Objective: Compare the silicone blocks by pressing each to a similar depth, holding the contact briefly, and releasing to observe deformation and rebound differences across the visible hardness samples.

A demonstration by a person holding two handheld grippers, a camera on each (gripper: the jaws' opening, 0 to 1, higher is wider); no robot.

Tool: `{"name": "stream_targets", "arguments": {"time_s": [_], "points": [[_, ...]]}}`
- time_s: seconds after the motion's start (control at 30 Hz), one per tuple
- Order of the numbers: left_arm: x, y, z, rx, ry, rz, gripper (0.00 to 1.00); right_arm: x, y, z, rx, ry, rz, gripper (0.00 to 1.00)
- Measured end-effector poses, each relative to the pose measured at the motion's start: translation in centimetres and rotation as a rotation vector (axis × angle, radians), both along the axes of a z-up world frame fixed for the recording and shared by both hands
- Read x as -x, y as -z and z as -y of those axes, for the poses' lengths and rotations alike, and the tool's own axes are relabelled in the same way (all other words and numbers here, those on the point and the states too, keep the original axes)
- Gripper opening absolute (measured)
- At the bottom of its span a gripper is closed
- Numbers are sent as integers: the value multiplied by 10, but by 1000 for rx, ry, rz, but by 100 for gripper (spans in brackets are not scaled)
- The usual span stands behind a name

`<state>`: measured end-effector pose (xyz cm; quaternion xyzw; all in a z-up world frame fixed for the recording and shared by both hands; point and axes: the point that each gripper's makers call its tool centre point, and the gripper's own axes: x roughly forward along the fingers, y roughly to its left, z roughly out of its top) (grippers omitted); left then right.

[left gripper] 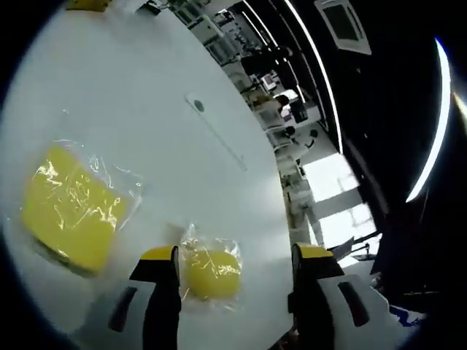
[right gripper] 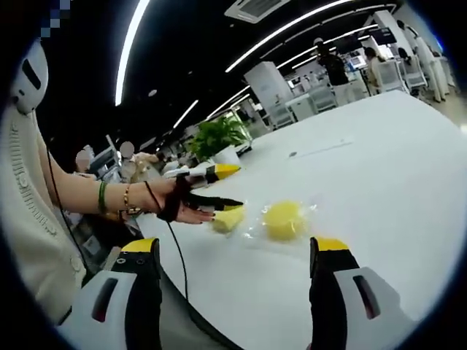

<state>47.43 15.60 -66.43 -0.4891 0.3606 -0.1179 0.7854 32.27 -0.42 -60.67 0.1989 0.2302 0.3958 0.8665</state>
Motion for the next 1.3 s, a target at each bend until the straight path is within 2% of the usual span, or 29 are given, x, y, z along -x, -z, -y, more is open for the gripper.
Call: {"name": "stream_targets", "arguments": {"time_s": [0.07,0.13,0.2,0.4,0.67,0.77,0.83,1.0,1.1,1.17,1.3], "points": [[-5,6,0,32,-49,-39,64,0,3,2,-5,6,-7,77],[-8,9,2,93,-88,-76,62,0,6,5,-4,12,-14,77],[-11,14,4,112,-109,-100,61,-1,9,8,-4,19,-20,76],[-17,28,15,55,-81,-125,62,-4,12,16,-10,37,-29,76],[-31,42,24,29,-49,-153,59,-11,15,25,-17,52,-31,71],[-33,49,27,-14,-30,-156,57,-14,15,28,-20,60,-29,72],[-34,53,28,-11,-29,-165,56,-16,15,31,-20,66,-29,71],[-33,60,34,-45,-7,-163,41,-20,19,37,-18,78,-32,71],[-28,66,34,-70,14,-175,28,-21,21,38,-20,79,-37,71],[-23,74,31,-126,56,-182,16,-21,23,39,-18,83,-41,71],[-25,73,35,-108,51,-164,10,-21,25,40,-17,85,-45,70]]}}
